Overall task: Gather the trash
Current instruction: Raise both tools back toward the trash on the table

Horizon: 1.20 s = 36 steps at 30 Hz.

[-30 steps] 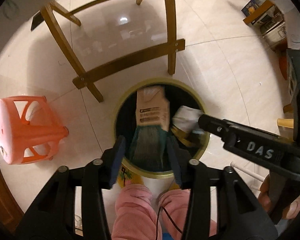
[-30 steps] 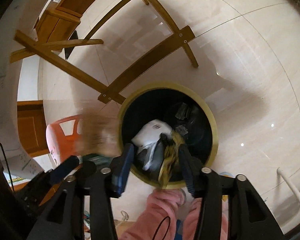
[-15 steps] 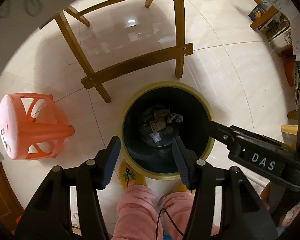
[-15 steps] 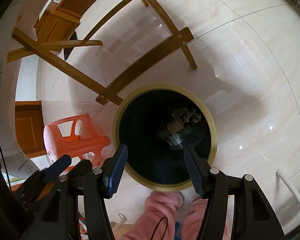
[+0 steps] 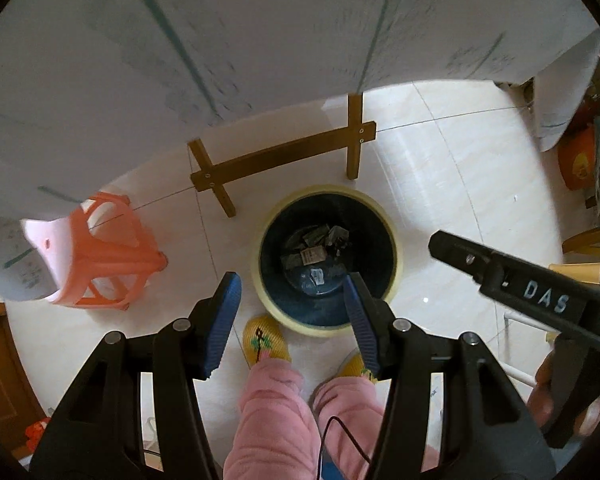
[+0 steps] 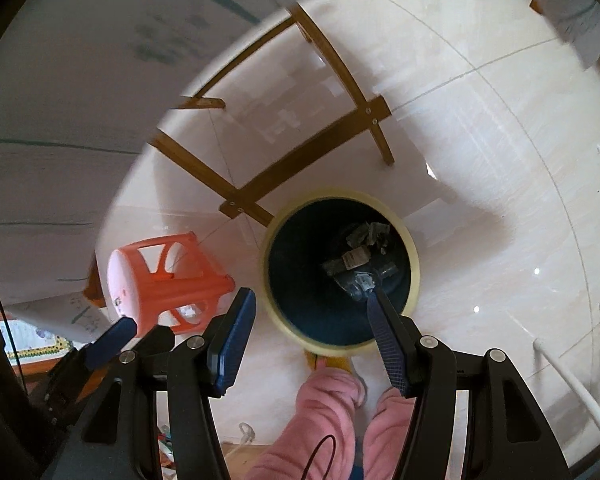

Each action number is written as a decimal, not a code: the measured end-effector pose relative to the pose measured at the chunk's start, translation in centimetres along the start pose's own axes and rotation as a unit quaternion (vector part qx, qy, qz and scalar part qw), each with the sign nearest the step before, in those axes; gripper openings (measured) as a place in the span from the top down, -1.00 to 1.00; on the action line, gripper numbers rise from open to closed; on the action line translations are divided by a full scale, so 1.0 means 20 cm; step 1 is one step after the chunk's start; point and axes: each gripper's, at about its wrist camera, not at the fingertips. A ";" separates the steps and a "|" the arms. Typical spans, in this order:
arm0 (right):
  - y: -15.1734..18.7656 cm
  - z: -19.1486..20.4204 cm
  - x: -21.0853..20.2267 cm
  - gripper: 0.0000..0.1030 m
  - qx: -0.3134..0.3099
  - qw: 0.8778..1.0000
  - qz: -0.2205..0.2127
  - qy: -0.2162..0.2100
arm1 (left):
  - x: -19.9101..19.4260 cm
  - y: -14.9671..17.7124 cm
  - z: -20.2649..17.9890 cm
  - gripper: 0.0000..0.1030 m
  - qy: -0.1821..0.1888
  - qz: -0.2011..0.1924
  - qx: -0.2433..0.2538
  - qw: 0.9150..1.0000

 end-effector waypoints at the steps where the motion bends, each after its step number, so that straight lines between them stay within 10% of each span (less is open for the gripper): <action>1: 0.01 0.01 -0.06 -0.15 -0.002 1.000 -0.003 -0.001 | -0.05 0.01 -0.01 0.02 -0.003 -0.003 -0.002 1.000; 23: 0.15 0.32 -1.69 -0.15 -0.132 0.975 -0.170 -0.060 | -1.55 -0.03 -0.23 0.02 -0.038 -0.165 0.007 0.985; 36: -0.05 0.52 -2.06 -0.15 -0.170 0.951 -0.251 -0.065 | -1.93 -0.27 -0.19 -0.15 -0.040 -0.239 0.008 0.970</action>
Point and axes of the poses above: each gripper's, at about its wrist camera, not at the fingertips, and x roughly the way its jaws point, z to its left, y to its underside, and after that the axes turned 14 degrees about y, right-handed
